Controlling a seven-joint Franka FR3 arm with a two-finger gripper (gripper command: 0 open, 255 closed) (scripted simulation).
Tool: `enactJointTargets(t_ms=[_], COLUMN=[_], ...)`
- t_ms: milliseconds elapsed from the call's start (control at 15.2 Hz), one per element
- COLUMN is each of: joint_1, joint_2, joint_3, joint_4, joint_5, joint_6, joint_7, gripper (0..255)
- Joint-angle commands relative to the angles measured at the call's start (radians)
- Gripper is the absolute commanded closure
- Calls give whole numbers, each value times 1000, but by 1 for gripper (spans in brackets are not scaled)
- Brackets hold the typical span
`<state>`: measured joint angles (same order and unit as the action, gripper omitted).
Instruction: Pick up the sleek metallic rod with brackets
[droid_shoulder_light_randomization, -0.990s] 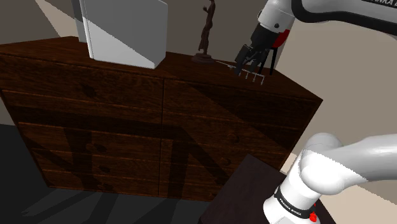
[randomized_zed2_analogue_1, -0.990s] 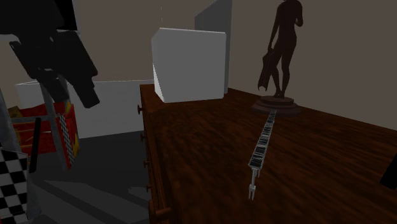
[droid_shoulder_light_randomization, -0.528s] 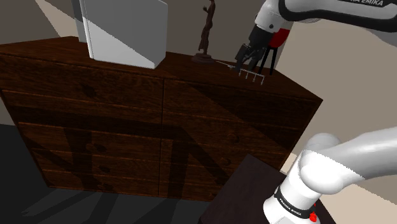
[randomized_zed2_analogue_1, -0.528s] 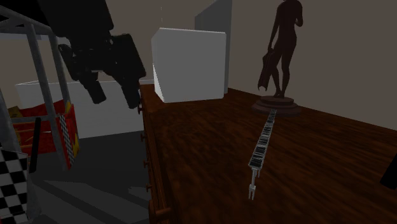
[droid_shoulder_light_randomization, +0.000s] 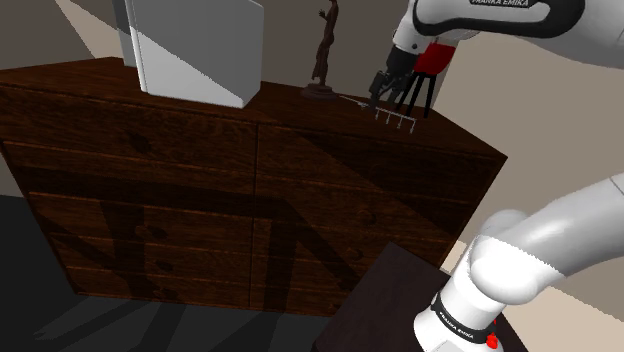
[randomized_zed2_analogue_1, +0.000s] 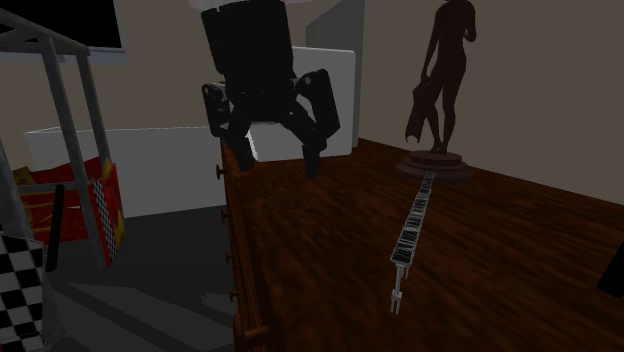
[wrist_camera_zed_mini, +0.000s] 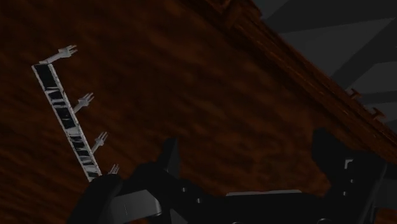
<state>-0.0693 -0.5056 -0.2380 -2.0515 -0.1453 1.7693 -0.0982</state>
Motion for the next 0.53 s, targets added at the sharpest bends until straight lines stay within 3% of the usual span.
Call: enactJointTargets(t_ms=[0, 462], joint_1=[-4, -22], joint_2=[65, 310], joint_3=[-38, -162], joint_4=[56, 273], joint_5=[-1, 43], joint_6=[3, -1], joint_7=[-46, -208], gripper=[0, 0])
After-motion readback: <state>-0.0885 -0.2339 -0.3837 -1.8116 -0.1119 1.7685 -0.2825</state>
